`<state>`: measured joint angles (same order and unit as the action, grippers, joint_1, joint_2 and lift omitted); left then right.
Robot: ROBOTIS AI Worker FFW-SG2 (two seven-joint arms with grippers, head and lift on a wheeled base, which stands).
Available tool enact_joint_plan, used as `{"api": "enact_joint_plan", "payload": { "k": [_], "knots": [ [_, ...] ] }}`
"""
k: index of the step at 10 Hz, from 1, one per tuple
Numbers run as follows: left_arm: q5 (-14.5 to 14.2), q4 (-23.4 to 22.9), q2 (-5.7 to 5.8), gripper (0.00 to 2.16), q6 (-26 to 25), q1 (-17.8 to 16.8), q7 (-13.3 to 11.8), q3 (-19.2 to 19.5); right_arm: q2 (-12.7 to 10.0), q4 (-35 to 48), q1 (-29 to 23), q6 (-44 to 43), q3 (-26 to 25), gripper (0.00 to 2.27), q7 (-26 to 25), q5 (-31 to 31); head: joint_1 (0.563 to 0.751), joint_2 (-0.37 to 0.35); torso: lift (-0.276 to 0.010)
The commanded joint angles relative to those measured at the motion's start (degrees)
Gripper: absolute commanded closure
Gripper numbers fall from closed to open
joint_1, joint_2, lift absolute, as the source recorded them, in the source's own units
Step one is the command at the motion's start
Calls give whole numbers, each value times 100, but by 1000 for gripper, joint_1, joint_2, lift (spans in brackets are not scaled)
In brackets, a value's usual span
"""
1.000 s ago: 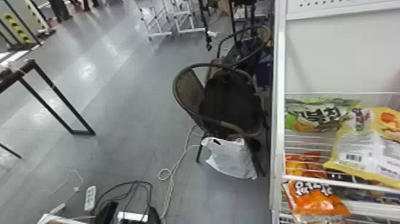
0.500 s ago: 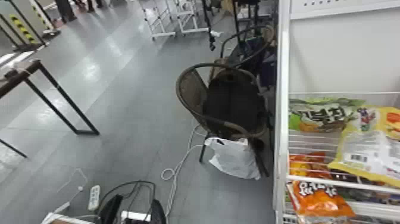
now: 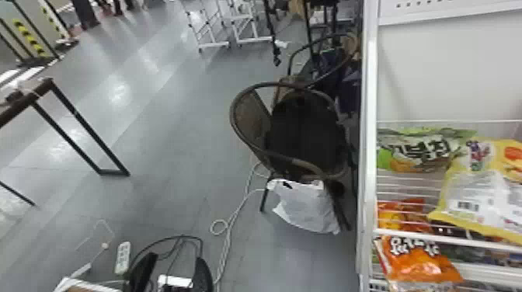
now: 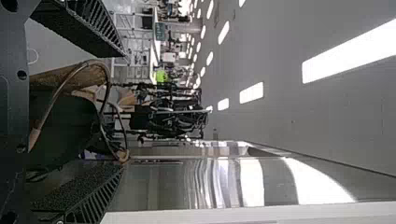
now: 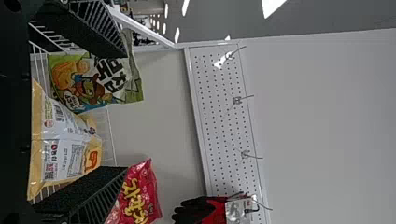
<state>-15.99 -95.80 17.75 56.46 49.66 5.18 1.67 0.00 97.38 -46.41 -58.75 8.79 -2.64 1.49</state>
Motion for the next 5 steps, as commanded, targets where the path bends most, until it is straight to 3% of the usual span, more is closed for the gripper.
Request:
{"api": "enact_joint_plan", "payload": {
  "k": [1, 5],
  "knots": [
    [0, 0, 0, -1, 0, 0, 0, 0, -5, 0, 0, 0, 0, -2, 0, 0, 695, 350, 1],
    [0, 0, 0, -1, 0, 0, 0, 0, -5, 0, 0, 0, 0, -2, 0, 0, 695, 350, 1]
  ]
}}
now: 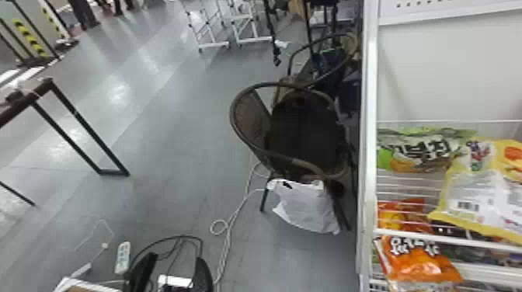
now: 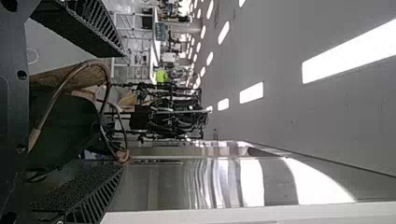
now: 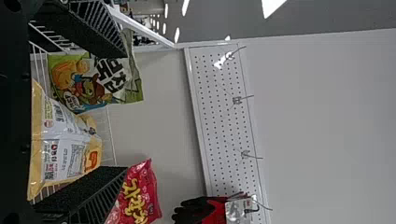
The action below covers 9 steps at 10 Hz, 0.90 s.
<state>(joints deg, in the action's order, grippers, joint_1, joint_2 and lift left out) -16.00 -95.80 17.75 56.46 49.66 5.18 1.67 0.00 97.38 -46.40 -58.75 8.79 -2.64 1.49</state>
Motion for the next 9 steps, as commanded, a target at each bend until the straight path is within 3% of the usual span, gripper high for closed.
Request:
{"api": "enact_joint_plan", "payload": {
  "k": [1, 9],
  "knots": [
    [0, 0, 0, -1, 0, 0, 0, 0, -5, 0, 0, 0, 0, -2, 0, 0, 695, 350, 1],
    [0, 0, 0, -1, 0, 0, 0, 0, -5, 0, 0, 0, 0, -2, 0, 0, 695, 350, 1]
  ]
}}
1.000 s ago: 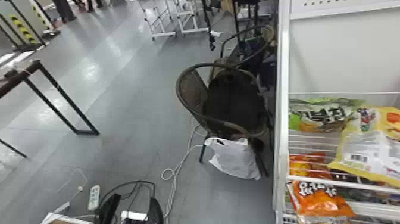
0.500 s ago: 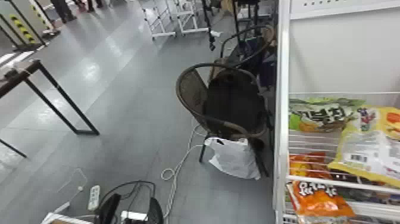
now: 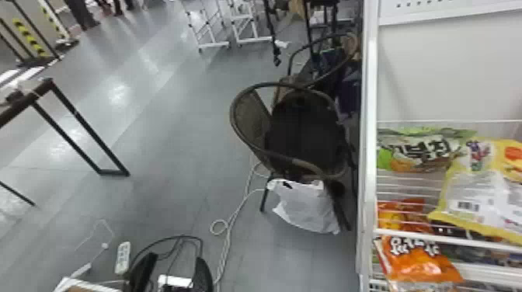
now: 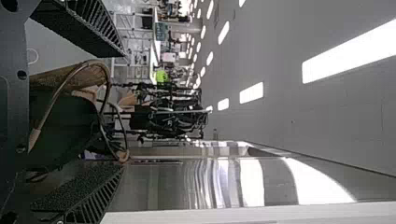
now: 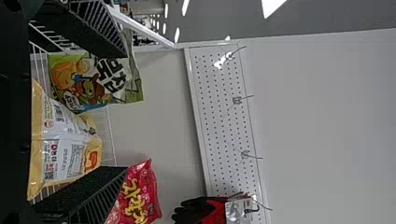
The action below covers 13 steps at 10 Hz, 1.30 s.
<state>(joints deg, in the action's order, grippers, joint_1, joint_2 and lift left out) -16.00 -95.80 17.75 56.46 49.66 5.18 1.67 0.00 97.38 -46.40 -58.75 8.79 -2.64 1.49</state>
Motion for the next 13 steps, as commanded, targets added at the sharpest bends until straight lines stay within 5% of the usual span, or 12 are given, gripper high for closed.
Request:
{"api": "enact_joint_plan", "payload": {
  "k": [1, 13],
  "knots": [
    [0, 0, 0, -1, 0, 0, 0, 0, -5, 0, 0, 0, 0, -2, 0, 0, 695, 350, 1],
    [0, 0, 0, -1, 0, 0, 0, 0, -5, 0, 0, 0, 0, -2, 0, 0, 695, 350, 1]
  ]
}}
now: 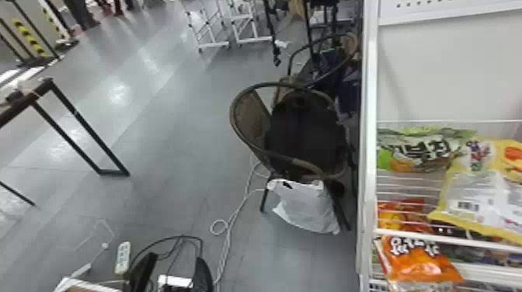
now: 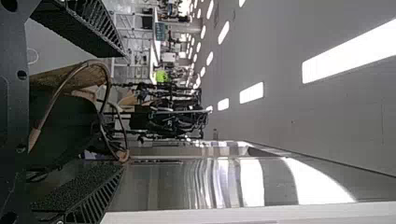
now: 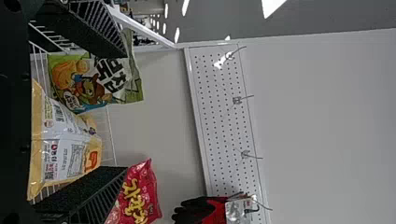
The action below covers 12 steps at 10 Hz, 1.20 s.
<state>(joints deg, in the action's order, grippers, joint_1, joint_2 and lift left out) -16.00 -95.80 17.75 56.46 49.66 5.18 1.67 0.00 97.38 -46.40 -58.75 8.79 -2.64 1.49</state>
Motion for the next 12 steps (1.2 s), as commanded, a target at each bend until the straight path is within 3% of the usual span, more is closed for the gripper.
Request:
{"api": "enact_joint_plan", "payload": {
  "k": [1, 12],
  "knots": [
    [0, 0, 0, -1, 0, 0, 0, 0, -5, 0, 0, 0, 0, -2, 0, 0, 695, 350, 1],
    [0, 0, 0, -1, 0, 0, 0, 0, -5, 0, 0, 0, 0, -2, 0, 0, 695, 350, 1]
  ]
}}
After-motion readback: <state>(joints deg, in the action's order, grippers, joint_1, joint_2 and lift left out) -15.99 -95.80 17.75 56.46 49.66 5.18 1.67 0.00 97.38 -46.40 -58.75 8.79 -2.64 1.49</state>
